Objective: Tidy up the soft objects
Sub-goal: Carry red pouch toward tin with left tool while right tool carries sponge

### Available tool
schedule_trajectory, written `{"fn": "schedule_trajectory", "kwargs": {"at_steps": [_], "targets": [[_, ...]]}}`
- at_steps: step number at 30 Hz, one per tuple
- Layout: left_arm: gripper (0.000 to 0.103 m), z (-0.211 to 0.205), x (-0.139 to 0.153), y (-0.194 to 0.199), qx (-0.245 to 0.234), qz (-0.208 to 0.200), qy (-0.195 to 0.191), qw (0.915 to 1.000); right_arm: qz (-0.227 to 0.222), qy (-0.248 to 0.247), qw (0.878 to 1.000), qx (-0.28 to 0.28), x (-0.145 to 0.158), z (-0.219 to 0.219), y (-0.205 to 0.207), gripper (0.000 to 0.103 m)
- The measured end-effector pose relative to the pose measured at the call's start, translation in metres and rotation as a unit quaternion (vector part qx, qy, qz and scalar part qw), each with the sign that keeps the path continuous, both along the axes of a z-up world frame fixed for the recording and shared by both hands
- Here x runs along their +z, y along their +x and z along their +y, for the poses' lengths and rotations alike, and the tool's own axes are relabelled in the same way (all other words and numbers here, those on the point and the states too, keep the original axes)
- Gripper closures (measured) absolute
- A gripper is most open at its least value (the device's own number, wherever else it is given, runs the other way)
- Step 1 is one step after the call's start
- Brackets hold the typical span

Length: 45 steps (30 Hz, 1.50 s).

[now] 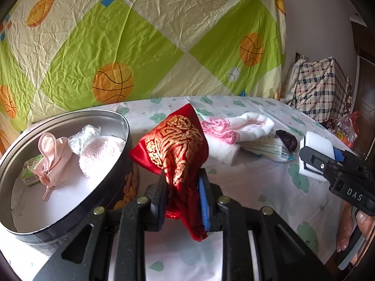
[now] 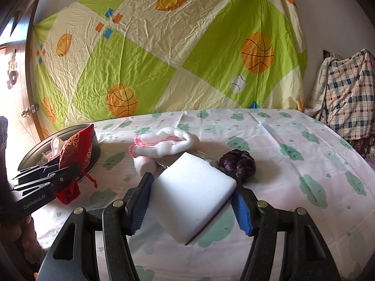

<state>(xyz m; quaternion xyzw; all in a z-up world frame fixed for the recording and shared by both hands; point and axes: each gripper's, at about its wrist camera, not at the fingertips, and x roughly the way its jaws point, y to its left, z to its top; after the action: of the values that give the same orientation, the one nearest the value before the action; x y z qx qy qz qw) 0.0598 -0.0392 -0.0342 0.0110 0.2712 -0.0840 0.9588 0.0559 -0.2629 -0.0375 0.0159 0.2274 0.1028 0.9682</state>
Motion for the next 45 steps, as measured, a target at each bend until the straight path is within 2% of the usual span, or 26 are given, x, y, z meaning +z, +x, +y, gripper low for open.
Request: {"fn": "schedule_trajectory", "kwargs": {"at_steps": [23, 33, 45], "targets": [[0.081, 0.018, 0.008, -0.017, 0.012, -0.049, -0.022, 0.9985, -0.011, -0.003, 1.0, 0.012, -0.001, 0.03, -0.004, 0.038], [0.081, 0.022, 0.011, -0.026, 0.016, -0.075, -0.024, 0.9968, -0.018, -0.009, 0.999, 0.039, -0.001, 0.058, -0.008, 0.038], [0.081, 0.031, 0.011, -0.032, 0.025, -0.086, -0.029, 0.9956, -0.024, -0.006, 0.999, 0.046, -0.002, 0.068, -0.01, 0.038]]}}
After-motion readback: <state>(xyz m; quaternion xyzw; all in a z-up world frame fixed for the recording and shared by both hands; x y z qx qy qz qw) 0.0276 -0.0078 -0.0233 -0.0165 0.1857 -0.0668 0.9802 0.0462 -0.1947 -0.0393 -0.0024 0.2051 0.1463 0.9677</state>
